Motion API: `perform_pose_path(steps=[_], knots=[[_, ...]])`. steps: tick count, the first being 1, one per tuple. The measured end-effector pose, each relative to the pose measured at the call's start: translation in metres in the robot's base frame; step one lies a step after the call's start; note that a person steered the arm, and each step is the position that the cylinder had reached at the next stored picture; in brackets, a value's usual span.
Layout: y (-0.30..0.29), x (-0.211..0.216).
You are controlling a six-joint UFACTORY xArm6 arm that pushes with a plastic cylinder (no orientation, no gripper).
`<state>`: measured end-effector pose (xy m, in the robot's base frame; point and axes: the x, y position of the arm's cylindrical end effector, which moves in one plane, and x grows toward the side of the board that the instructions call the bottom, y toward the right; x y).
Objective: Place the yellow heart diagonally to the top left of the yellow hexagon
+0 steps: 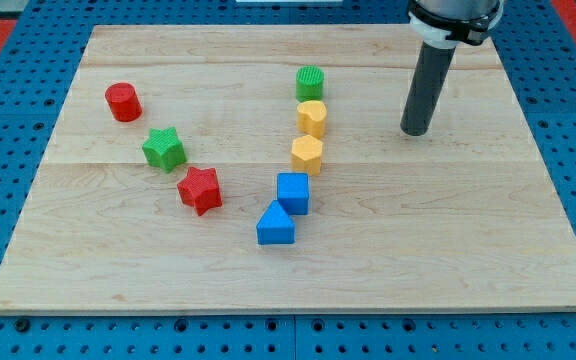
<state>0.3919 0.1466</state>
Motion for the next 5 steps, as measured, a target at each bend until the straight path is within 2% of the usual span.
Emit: perform_pose_path(steps=[3, 4, 5], knots=[[0.002, 0.008], [-0.018, 0.01], [-0.072, 0.009]])
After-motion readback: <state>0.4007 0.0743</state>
